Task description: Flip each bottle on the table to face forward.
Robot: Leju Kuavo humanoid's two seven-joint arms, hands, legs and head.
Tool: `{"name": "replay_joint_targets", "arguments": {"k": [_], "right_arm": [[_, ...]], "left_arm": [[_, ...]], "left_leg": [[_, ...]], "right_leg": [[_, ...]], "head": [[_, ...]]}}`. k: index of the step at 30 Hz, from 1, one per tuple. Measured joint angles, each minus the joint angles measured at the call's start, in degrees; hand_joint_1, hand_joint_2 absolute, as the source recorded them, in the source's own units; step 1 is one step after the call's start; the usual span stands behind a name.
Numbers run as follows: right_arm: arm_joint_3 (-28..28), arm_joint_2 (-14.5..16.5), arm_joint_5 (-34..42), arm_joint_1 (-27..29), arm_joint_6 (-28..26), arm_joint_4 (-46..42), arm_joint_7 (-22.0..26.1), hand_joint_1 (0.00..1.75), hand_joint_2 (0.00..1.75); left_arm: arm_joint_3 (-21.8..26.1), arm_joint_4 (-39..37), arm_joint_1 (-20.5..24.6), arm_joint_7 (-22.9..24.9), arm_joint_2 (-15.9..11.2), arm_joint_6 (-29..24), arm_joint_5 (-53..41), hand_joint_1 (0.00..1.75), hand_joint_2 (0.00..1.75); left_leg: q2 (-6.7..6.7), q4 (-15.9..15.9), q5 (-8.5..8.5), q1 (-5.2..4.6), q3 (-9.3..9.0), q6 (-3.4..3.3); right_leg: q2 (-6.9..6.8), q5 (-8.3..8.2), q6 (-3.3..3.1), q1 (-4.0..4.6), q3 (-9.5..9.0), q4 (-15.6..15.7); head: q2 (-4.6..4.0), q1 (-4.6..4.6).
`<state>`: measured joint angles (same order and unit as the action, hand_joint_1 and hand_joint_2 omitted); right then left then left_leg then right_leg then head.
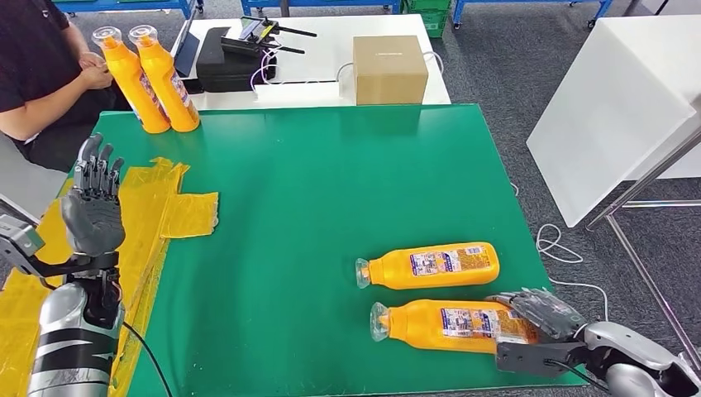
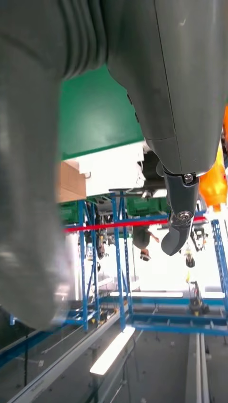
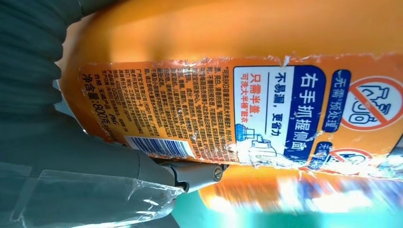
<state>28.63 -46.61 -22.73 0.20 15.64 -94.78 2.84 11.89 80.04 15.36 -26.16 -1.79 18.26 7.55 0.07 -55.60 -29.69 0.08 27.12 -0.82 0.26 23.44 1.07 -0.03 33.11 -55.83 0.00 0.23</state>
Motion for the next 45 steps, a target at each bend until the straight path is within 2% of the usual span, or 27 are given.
{"name": "replay_joint_targets", "arguments": {"k": [7,13,20,24,29,33,38,45], "right_arm": [[-2.25,6.75,1.2,-3.17,-3.51,-0.35,4.5,1.75,1.75],[-2.31,11.15,0.21,-6.59,-4.05,0.95,4.79,1.75,1.75],[-2.11,16.94,-1.43,-11.43,-6.01,6.91,4.63,1.75,1.75],[-1.33,22.16,-2.27,-17.13,-7.15,13.09,3.9,1.75,1.75],[-0.29,32.12,-2.8,-27.29,-10.41,23.05,2.22,1.75,1.75],[0.28,39.29,-1.93,-32.62,-12.22,28.6,2.0,1.75,1.75],[0.8,44.36,-0.66,-35.16,-13.44,32.11,2.61,1.75,1.75],[1.09,52.56,0.45,-33.71,-18.52,34.92,5.51,1.75,1.75]], "left_arm": [[-0.03,-0.53,0.08,3.11,-0.31,0.86,5.36,0.0,1.75],[-0.79,-0.48,-0.01,5.26,-0.69,1.79,7.04,0.0,1.75],[-3.49,0.95,-0.29,6.47,-0.66,1.07,8.94,0.0,1.75],[-5.36,1.72,-0.08,7.07,-0.1,0.77,10.33,0.0,1.75],[-8.34,1.5,2.0,7.5,1.42,0.55,10.78,0.0,1.75],[-9.92,0.7,4.06,7.59,2.33,0.18,10.81,0.0,1.75],[-10.67,-0.27,5.32,7.62,2.87,-0.04,11.21,0.0,1.75],[-12.1,-2.5,7.88,8.02,3.95,-0.07,11.38,0.0,1.75]], "left_leg": [[0.02,0.01,0.01,0.03,-0.01,0.01],[-0.05,0.01,0.05,0.02,0.04,0.01],[0.0,0.0,0.05,0.02,0.06,0.01],[0.03,0.0,0.06,0.02,0.04,0.01],[0.14,-0.02,0.1,0.02,-0.07,0.05],[0.06,-0.02,0.14,0.03,-0.07,0.1],[0.04,-0.02,0.14,0.06,-0.02,0.1],[0.03,-0.02,0.13,0.05,0.0,0.1]], "right_leg": [[0.04,0.0,0.0,0.04,0.01,-0.04],[-0.03,0.0,0.0,0.02,0.0,-0.05],[-0.03,0.0,0.0,0.0,0.01,-0.06],[0.0,-0.02,0.01,0.0,0.01,-0.08],[0.11,-0.03,0.01,0.02,0.03,-0.18],[0.09,-0.02,0.0,0.07,0.05,-0.27],[0.08,-0.01,0.0,0.1,0.07,-0.29],[0.08,-0.01,0.0,0.09,0.11,-0.27]], "head": [[0.0,-0.01],[0.0,-0.01],[0.0,0.01],[0.0,0.01],[0.0,0.01],[0.0,0.01],[0.0,0.02],[0.0,0.03]]}}
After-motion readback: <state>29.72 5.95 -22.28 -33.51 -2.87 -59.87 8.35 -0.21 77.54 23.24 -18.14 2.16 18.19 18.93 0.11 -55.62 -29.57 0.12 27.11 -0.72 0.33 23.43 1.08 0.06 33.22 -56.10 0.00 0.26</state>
